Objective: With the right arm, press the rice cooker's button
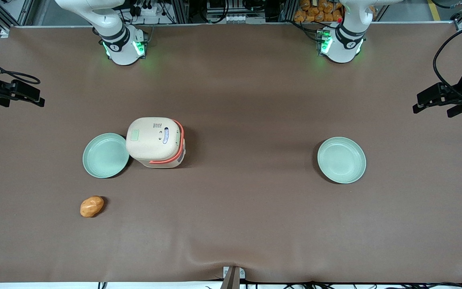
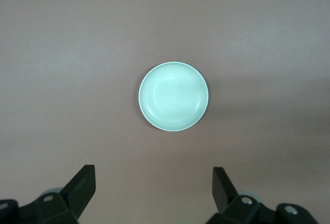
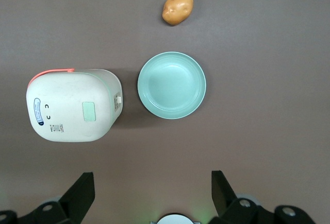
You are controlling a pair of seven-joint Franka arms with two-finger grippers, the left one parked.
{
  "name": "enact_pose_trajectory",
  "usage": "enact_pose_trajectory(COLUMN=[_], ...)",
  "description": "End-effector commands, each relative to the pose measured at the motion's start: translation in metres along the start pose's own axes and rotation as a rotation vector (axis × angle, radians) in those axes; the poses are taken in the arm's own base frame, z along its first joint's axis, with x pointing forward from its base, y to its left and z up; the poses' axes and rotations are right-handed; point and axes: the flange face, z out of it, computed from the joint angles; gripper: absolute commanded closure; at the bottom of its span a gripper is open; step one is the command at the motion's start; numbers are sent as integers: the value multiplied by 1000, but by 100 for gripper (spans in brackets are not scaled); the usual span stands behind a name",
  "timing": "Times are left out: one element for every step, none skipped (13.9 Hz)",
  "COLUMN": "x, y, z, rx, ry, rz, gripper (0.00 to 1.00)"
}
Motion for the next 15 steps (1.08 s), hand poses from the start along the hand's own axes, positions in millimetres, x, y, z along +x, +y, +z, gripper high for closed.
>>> enact_pose_trajectory(x=[-7,-6,-6,-6,-6,-6,-6,-7,-7,-7,-8,-7,-7,-6,-6], y=[0,0,0,0,0,0,0,-2,-2,-2,-2,-3,-3,-4,-4], z=[-7,-7,-8,-8,-9,-8,-10,-9,-9,-11,-13,-12,-12,-11,-11], rx=[10,8,8,10,8,8,8,8,5,-4,-6,-3,2,4,6], ry=[9,10,12,12,13,10,16,12,12,15,19,19,18,16,16], rz=[-5,-6,-10,-11,-10,-3,-4,-6,-8,-13,-19,-23,-23,-24,-24], gripper=[0,0,0,0,0,0,0,0,0,0,0,0,0,0,0])
